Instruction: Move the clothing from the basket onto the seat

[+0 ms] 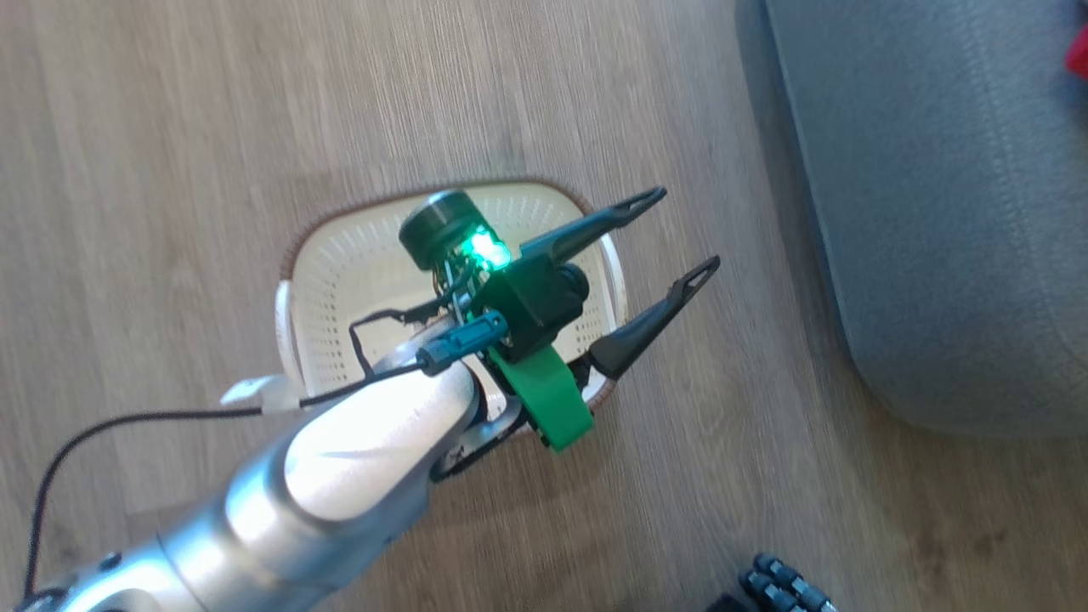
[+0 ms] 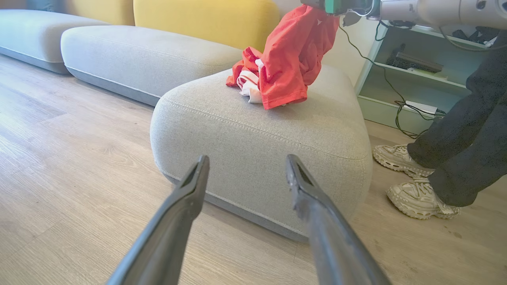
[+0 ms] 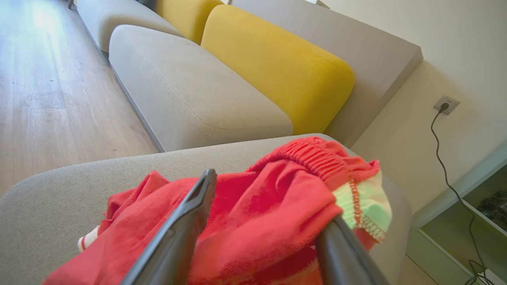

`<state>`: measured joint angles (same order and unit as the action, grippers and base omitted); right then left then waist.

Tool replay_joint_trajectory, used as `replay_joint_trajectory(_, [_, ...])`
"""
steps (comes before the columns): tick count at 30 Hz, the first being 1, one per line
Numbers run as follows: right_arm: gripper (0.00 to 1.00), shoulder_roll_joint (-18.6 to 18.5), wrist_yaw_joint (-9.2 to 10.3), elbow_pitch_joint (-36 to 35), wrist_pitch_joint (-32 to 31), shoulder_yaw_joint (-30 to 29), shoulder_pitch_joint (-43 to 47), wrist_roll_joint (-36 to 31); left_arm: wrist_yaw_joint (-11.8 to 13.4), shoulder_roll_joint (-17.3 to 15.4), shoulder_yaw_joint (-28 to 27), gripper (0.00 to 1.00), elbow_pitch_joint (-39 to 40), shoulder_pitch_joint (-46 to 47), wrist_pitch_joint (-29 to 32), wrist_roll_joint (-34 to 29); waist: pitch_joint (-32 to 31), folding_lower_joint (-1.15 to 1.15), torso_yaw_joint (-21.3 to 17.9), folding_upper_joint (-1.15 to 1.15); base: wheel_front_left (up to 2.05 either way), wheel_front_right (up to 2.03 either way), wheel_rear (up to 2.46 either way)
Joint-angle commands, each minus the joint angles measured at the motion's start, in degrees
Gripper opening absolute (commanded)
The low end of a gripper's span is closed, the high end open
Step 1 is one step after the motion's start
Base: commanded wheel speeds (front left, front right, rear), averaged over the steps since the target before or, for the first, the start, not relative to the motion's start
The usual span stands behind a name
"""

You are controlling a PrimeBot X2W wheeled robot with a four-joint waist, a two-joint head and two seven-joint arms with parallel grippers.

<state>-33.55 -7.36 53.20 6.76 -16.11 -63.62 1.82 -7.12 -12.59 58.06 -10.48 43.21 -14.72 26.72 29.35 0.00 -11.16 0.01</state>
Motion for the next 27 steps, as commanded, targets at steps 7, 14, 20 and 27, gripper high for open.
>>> replay_joint_trajectory(7, [1.0,-6.58,-0.13,2.91,-0.23,2.87,4.13,3.65,-0.36,1.45,-3.46,1.0,-0.47,-3.04,-0.28,-0.23,-7.29,0.0,1.84,-0.01,0.0,0.0,0.0])
replay_joint_trajectory(14, [1.0,-9.99,-0.13,5.23,1.59,2.25,1.49,4.2,-0.36,0.9,-3.17,1.0,-1.06,-4.01,-0.28,0.19,-4.84,0.0,3.04,-0.01,0.0,0.0,0.0])
replay_joint_trajectory(20, [1.0,-7.83,-0.13,6.62,1.92,1.23,-1.95,2.24,-0.36,0.2,-1.89,1.0,-1.36,-3.67,-0.28,0.53,-1.38,0.0,3.9,-0.01,0.0,0.0,0.0])
replay_joint_trajectory(27, [1.0,-3.79,-0.13,9.31,-0.08,-1.77,-4.41,-4.04,-0.36,-0.49,-1.17,1.0,-1.83,-3.13,-0.28,0.89,2.1,0.0,5.07,-0.01,0.0,0.0,0.0])
